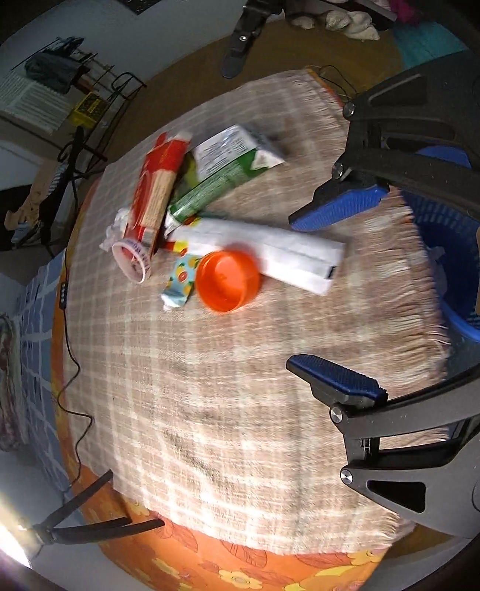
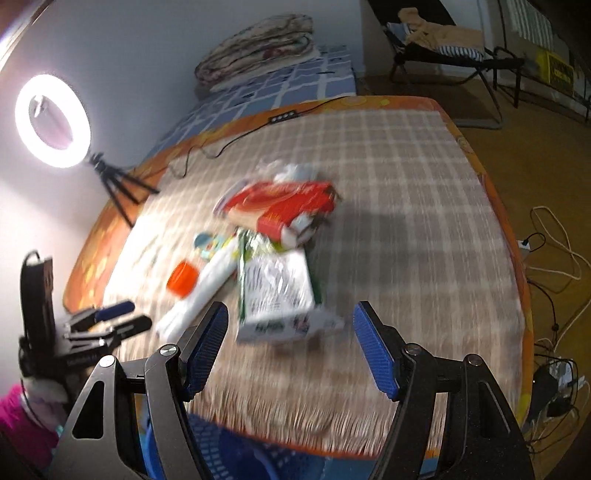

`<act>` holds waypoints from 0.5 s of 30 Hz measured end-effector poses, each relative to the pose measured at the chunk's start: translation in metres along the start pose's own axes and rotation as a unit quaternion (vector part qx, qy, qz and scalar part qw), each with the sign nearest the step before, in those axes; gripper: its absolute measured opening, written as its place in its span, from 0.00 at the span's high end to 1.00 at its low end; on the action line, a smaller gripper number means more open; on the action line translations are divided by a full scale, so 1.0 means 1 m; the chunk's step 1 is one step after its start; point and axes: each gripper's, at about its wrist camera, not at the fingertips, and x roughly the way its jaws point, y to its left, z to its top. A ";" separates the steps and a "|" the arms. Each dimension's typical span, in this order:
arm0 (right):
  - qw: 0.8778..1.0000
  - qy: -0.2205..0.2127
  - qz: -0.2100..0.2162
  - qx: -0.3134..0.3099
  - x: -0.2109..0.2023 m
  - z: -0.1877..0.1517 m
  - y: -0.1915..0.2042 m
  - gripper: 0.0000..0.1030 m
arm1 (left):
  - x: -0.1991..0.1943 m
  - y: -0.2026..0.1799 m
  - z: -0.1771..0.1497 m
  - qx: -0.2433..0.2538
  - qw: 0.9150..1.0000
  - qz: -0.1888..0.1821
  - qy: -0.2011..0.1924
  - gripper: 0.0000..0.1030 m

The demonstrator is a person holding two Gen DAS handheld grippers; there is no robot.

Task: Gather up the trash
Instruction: 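Move both tools back over the remaining trash on the bed, then grasp the orange cap with the left tool while the right tool grasps the red medicine box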

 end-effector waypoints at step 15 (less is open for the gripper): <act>0.986 0.044 0.087 0.138 0.081 0.052 -0.036 0.32 | 0.041 0.001 0.034 -0.018 1.000 -0.009 0.017 0.31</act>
